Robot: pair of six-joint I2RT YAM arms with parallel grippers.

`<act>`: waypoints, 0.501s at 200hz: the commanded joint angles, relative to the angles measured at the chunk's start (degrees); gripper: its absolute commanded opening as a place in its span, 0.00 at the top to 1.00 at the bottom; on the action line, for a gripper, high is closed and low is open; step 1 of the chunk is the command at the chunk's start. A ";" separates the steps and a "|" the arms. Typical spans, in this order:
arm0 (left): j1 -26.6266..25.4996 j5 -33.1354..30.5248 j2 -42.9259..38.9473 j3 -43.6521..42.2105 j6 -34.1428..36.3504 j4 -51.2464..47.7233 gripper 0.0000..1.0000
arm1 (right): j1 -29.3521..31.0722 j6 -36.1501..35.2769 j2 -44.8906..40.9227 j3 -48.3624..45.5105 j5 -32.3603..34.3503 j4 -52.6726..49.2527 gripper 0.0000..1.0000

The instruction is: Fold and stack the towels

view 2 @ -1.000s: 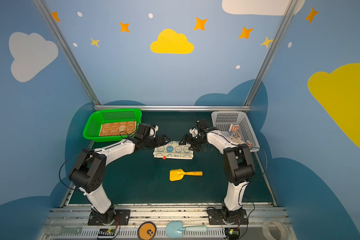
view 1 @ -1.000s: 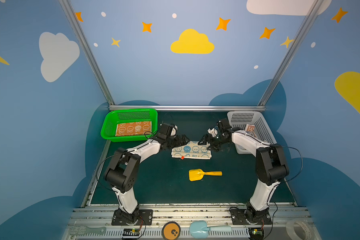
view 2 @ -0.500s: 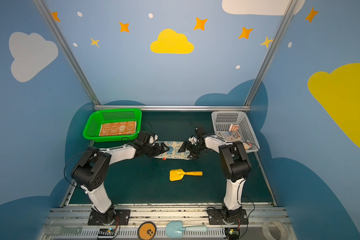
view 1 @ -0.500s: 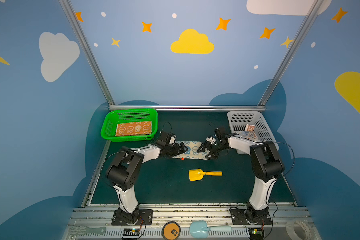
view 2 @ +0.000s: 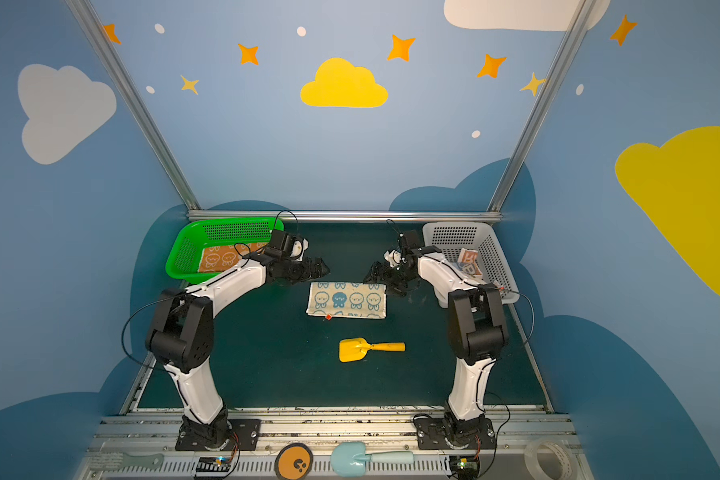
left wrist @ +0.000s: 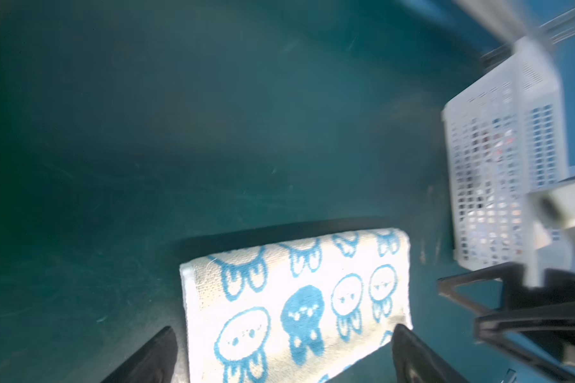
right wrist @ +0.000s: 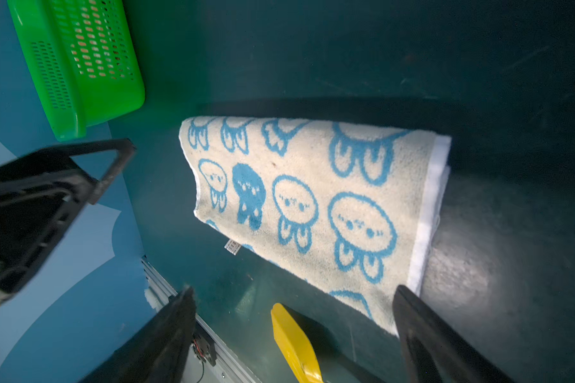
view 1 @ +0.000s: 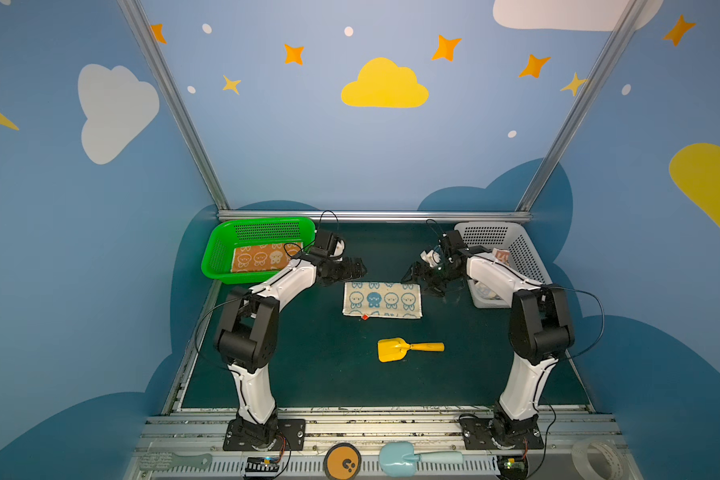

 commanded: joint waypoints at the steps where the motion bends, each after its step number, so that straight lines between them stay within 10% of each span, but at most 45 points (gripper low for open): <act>1: -0.57 4.99 2.75 0.49 -0.91 2.30 0.01 | 0.39 -0.23 4.24 4.61 -2.03 0.38 0.09; 100: -0.46 3.32 12.32 1.42 -2.63 4.65 0.01 | 0.20 1.20 18.18 13.20 -3.40 0.15 0.09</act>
